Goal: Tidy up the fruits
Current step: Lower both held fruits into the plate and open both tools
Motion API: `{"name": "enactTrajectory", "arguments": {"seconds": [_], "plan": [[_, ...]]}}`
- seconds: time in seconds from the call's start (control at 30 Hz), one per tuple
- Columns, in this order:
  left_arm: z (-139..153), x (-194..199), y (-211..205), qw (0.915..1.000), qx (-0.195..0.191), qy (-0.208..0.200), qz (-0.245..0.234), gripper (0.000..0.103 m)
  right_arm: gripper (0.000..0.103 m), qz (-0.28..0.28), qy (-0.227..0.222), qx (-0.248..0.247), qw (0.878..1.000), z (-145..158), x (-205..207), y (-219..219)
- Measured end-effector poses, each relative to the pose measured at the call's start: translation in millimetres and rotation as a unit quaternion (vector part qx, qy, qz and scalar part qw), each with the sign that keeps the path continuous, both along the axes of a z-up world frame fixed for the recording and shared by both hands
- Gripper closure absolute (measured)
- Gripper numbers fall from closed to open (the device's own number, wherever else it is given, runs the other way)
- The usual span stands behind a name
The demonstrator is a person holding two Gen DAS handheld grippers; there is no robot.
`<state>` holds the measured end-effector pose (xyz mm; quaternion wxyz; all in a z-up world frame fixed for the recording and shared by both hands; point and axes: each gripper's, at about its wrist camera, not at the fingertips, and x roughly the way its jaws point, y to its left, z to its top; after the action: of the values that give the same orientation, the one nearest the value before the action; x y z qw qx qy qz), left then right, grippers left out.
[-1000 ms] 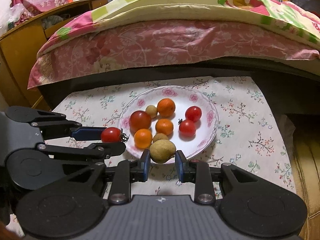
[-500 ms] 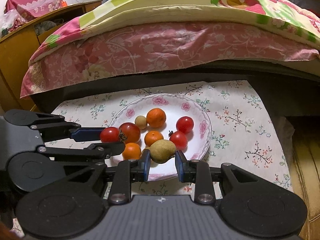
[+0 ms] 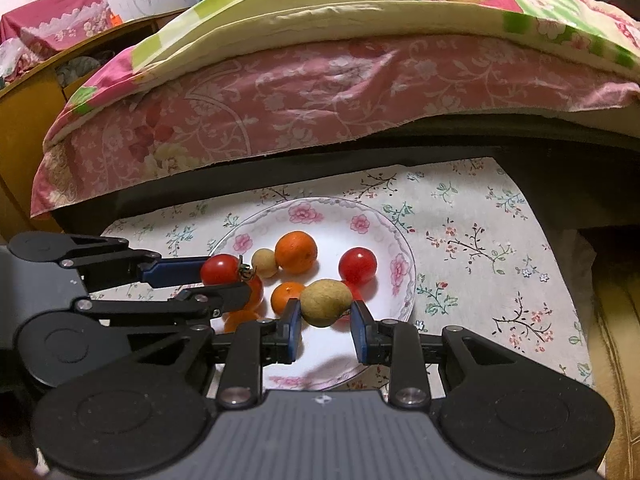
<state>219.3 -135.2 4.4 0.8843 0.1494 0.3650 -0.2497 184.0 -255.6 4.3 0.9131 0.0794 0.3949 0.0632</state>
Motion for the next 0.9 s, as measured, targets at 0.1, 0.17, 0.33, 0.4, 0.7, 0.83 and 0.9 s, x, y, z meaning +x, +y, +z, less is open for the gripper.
{"name": "enactTrajectory", "arguments": {"seconds": [0.1, 0.17, 0.33, 0.4, 0.7, 0.83, 0.9], "plan": [[-3.4, 3.2, -1.4, 1.0, 0.002, 0.0, 0.0, 0.069, 0.074, -0.002, 0.0, -0.001, 1.0, -2.9, 4.0, -1.2], [-5.1, 4.8, -1.2, 1.0, 0.003, -0.001, 0.0, 0.069, 0.074, -0.004, 0.002, 0.001, 1.0, -4.8, 6.5, -2.1], [-8.6, 9.9, 0.4, 1.0, 0.005, -0.004, 0.003, 0.069, 0.074, -0.004, 0.004, 0.001, 1.0, -8.7, 12.0, -1.7], [-8.7, 12.4, 0.6, 1.0, 0.006, -0.007, 0.003, 0.069, 0.074, -0.003, 0.004, 0.0, 1.0, -9.9, 14.2, -1.2], [-11.8, 19.9, 0.3, 0.9998, 0.009, -0.017, -0.003, 0.069, 0.074, -0.005, 0.003, 0.001, 1.0, -14.3, 26.7, -1.9], [-14.8, 21.1, -1.5, 0.9995, 0.017, -0.024, -0.008, 0.069, 0.074, -0.007, 0.005, 0.0, 1.0, -17.7, 29.6, -3.6], [-15.7, 22.3, -1.2, 0.9995, 0.017, -0.024, -0.007, 0.069, 0.074, -0.008, 0.007, -0.001, 1.0, -19.4, 31.0, -4.1]]}}
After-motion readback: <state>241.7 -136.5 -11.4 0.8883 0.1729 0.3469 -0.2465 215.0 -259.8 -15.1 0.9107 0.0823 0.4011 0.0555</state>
